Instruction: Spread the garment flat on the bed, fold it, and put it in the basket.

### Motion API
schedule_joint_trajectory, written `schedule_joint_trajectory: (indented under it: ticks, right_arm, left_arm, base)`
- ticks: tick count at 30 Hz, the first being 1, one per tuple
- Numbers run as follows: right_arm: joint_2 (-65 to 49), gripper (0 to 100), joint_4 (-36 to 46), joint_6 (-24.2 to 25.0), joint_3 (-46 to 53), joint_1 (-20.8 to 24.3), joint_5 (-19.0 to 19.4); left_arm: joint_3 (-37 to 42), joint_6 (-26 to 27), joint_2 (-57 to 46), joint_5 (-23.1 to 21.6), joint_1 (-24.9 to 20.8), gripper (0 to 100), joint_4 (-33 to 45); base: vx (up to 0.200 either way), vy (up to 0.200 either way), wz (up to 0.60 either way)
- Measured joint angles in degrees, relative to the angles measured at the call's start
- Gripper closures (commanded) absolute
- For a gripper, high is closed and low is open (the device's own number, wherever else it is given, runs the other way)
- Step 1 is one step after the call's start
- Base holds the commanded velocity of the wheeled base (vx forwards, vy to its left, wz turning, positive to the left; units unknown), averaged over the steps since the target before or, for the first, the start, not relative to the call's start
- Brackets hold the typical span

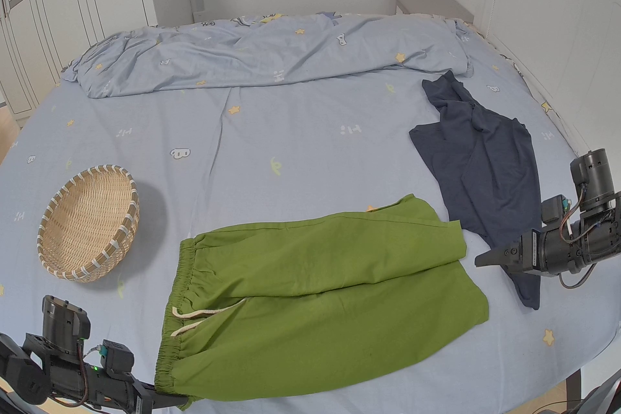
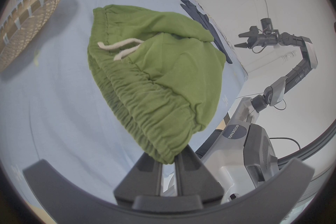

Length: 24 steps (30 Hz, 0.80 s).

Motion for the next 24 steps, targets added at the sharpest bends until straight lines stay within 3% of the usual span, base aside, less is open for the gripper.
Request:
schedule_joint_trajectory:
  ticks: [7,15,24]
  right_arm:
    - [6.5,0,0.3,-3.6,2.2,-4.8,4.0]
    - [12.3,0,0.2,-8.4,3.0,-7.2,10.6]
    - [15.5,0,-0.7,-12.8,4.7,-9.4,18.4]
  left_arm:
    - [0.0,0.8,-2.8,-0.4,3.6,100,1.4]
    - [-3.8,-1.1,2.3,-5.3,11.1,100,1.7]
    - [-4.8,-2.1,5.9,-7.3,11.1,100,1.9]
  base:
    - [0.000,0.000,0.00]
    - [0.000,0.000,0.00]
    - [0.000,0.000,0.00]
